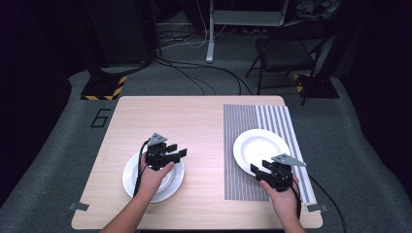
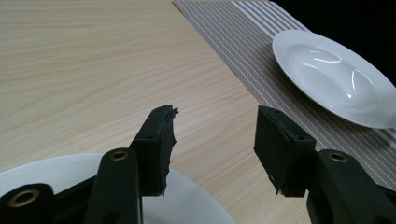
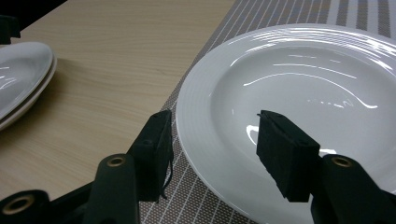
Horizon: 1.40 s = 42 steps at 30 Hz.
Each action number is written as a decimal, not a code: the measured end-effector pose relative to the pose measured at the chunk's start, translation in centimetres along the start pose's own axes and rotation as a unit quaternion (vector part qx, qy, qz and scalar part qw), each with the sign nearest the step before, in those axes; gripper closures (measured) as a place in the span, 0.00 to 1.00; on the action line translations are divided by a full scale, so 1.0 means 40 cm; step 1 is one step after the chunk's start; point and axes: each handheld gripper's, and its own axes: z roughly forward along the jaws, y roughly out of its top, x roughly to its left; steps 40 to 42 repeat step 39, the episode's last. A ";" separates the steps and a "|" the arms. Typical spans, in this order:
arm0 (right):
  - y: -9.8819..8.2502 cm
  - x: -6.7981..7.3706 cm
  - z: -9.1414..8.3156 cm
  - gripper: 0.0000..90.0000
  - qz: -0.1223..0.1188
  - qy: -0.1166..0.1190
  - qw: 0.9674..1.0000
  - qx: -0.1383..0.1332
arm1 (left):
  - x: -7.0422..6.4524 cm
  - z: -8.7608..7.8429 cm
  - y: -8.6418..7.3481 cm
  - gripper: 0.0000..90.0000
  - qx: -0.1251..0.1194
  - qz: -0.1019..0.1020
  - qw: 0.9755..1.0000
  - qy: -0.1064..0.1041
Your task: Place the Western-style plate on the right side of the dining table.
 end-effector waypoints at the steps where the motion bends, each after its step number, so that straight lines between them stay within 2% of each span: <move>1: -0.001 0.004 0.002 0.50 -0.005 0.001 1.000 0.002 | 0.003 -0.007 -0.005 0.53 0.002 0.002 1.000 0.001; 7: -0.010 0.024 0.013 0.50 -0.019 0.012 1.000 0.010 | 0.029 -0.040 -0.029 0.52 0.007 0.022 1.000 0.001; 9: -0.013 0.027 0.017 0.50 -0.024 0.017 0.999 0.012 | 0.034 -0.047 -0.035 0.51 0.004 0.014 1.000 -0.006; 14: -0.023 0.038 0.029 0.50 -0.037 0.028 0.999 0.017 | 0.036 -0.051 -0.054 0.50 -0.005 0.016 1.000 -0.012; 16: -0.027 0.043 0.032 0.50 -0.043 0.032 0.998 0.020 | 0.039 -0.052 -0.062 0.50 -0.003 0.023 1.000 -0.009; 17: -0.029 0.045 0.034 0.50 -0.045 0.034 0.998 0.019 | 0.041 -0.055 -0.065 0.50 0.002 0.035 0.999 -0.005; 19: -0.032 0.050 0.039 0.50 -0.055 0.035 0.998 0.020 | 0.044 -0.058 -0.068 0.50 0.003 0.042 0.999 -0.008; 26: -0.044 0.060 0.053 0.50 -0.066 0.045 0.997 0.025 | 0.065 -0.056 -0.073 0.48 0.002 0.025 1.000 -0.009; 32: -0.053 0.072 0.065 0.50 -0.082 0.048 0.995 0.038 | 0.069 -0.048 -0.075 0.46 0.008 0.022 1.000 -0.013; 33: -0.055 0.074 0.067 0.50 -0.081 0.049 0.995 0.039 | 0.071 -0.048 -0.075 0.46 0.009 0.025 1.000 -0.013; 39: -0.061 0.080 0.070 0.47 -0.081 0.052 0.995 0.041 | 0.074 -0.049 -0.074 0.44 0.000 0.011 1.000 -0.010; 42: -0.061 0.080 0.070 0.47 -0.081 0.052 0.995 0.041 | 0.074 -0.049 -0.074 0.44 0.000 0.011 1.000 -0.010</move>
